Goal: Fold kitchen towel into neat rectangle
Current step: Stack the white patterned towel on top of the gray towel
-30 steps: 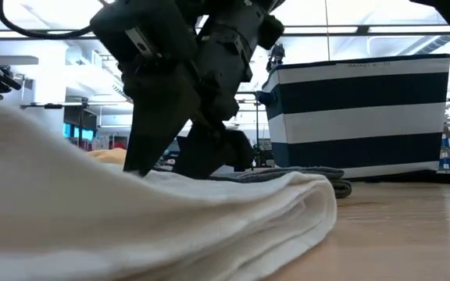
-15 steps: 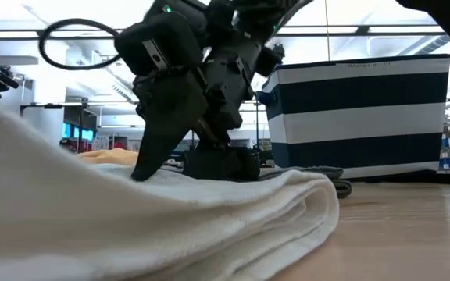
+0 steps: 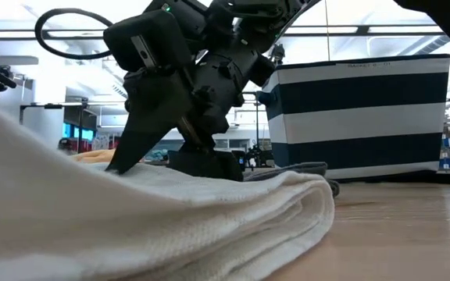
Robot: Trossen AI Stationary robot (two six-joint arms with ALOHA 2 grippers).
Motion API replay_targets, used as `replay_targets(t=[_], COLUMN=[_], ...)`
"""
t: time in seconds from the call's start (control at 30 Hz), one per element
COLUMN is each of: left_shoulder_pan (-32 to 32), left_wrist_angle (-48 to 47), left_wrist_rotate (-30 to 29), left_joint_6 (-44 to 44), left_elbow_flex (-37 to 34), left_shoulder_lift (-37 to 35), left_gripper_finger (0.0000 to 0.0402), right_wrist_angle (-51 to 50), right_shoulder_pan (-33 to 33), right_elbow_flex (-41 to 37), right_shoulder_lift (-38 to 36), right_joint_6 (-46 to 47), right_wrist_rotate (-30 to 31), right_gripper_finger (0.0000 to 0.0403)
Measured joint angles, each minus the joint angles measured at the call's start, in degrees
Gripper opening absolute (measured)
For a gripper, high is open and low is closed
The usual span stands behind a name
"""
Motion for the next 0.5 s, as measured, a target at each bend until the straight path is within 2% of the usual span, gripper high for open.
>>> replay_targets(t=[0.23, 0.5], left_shoulder_pan=[0.00, -0.07], left_wrist_angle=[0.04, -0.91], left_wrist_rotate=[-0.25, -1.57], left_joint_6=[0.03, 2.09], left_elbow_flex=[-0.04, -0.28], left_shoulder_lift=[0.01, -1.65], left_gripper_finger=[0.0094, 0.0094], right_wrist_angle=[-0.07, -0.25], right_shoulder_pan=[1.33, 2.63], right_elbow_flex=[0.04, 0.07], right_shoulder_lift=[-0.02, -0.23], right_joint_6=[0.49, 1.12], right_wrist_rotate=[2.52, 4.35], right_gripper_finger=[0.0148, 0.0032])
